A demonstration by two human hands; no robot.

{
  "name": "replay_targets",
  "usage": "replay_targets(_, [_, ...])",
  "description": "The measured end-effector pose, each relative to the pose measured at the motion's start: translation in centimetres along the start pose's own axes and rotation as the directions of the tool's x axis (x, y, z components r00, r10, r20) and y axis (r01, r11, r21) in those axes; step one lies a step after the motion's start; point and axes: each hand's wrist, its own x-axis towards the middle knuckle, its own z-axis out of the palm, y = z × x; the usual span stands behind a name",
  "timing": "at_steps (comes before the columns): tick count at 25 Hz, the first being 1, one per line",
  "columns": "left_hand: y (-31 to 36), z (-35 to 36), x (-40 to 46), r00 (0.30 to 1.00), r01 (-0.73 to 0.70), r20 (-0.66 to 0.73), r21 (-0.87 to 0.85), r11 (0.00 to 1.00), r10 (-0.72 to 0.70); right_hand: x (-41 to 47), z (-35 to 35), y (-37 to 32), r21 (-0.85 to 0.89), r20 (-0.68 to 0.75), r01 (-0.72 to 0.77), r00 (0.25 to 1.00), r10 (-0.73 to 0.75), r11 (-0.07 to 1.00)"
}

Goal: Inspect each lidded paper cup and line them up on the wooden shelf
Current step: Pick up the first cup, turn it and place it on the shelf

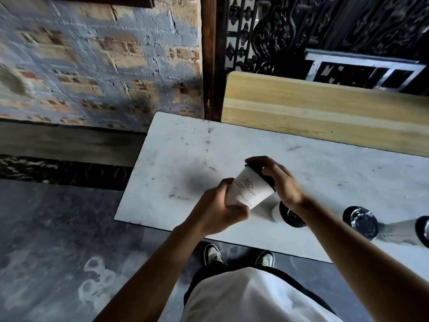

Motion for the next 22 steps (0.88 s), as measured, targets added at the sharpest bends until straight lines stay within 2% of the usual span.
replay_targets(4, [3.3, 0.5, -0.1, 0.999, -0.035, -0.002, 0.195, 0.980, 0.036, -1.0, -1.2, 0.7, 0.237, -0.074, -0.005, 0.997, 0.023, 0.971])
replay_targets(7, [4.7, 0.7, 0.1, 0.998, -0.036, -0.037, 0.287, 0.957, 0.049, -1.3, -1.6, 0.8, 0.310, -0.074, -0.003, 0.997, 0.027, 0.951])
replay_targets(12, [6.1, 1.5, 0.0, 0.993, -0.034, -0.096, 0.291, 0.956, 0.064, -1.8, -2.3, 0.5, 0.336, -0.098, 0.015, 0.995, 0.019, 0.942])
replay_targets(18, [6.8, 1.6, 0.5, 0.993, -0.006, -0.116, 0.258, 0.966, 0.037, -1.6, -3.1, -0.4, 0.292, -0.077, 0.025, 0.997, -0.002, 0.956])
replay_targets(22, [7.1, 1.5, 0.9, 0.993, 0.005, -0.119, 0.249, 0.968, 0.026, -1.4, -3.2, -0.7, 0.333, -0.080, 0.018, 0.997, 0.009, 0.943])
